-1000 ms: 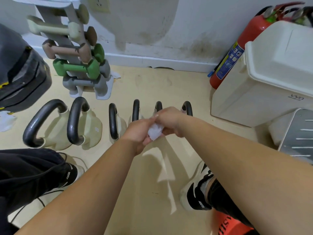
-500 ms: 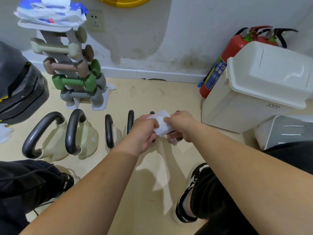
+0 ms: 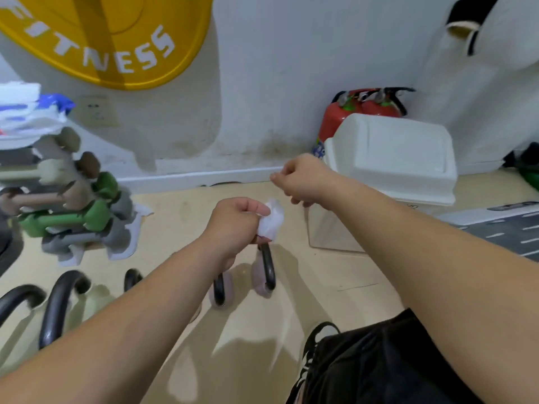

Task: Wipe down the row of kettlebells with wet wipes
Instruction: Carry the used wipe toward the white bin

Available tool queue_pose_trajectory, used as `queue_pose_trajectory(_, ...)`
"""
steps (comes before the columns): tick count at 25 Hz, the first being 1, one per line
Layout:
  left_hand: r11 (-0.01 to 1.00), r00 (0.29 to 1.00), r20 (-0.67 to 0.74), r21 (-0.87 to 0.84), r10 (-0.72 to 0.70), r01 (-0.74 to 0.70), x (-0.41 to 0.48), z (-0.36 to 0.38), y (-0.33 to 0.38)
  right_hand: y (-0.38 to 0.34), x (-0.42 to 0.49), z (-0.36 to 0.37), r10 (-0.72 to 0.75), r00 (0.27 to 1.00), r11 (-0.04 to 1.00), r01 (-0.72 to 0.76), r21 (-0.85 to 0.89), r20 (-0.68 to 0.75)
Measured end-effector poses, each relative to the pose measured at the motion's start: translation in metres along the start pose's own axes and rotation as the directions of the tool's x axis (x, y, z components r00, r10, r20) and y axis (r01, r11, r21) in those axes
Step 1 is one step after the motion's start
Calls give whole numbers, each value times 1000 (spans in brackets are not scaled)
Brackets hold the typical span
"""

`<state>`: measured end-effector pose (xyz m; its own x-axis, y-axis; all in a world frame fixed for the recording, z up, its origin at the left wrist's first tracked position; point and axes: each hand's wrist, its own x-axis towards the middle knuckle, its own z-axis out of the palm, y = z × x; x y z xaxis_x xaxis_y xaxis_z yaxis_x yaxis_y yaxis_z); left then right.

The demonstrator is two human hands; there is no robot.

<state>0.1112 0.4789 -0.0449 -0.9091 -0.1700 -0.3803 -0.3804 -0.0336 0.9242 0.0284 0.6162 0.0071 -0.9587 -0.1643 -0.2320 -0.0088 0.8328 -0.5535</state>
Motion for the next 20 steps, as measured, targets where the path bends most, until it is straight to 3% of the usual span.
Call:
queue_pose_trajectory(4, 996, 990, 122, 56, 64, -71, 27, 67, 28, 73, 13, -58, 78, 956, 997, -66, 51, -282)
queue_pose_trajectory(7, 955, 962, 242, 233, 126, -183, 41, 115, 47, 130, 23, -85, 174, 896, 984, -145, 100, -408)
queue_pose_trajectory(10, 848, 906, 363, 388, 218, -360, 54, 157, 63, 173, 29, -90, 295, 862, 935, -171, 312, -412)
queue_pose_trajectory(13, 724, 864, 383, 486, 326, -489, 78, 193, 71, 192, 37, -91, 351, 843, 867, -130, 481, -407)
queue_pose_trajectory(20, 457, 749, 423, 605, 509, -652, 126, 236, 83, 197, 58, -103, 498, 801, 720, -169, 673, -331)
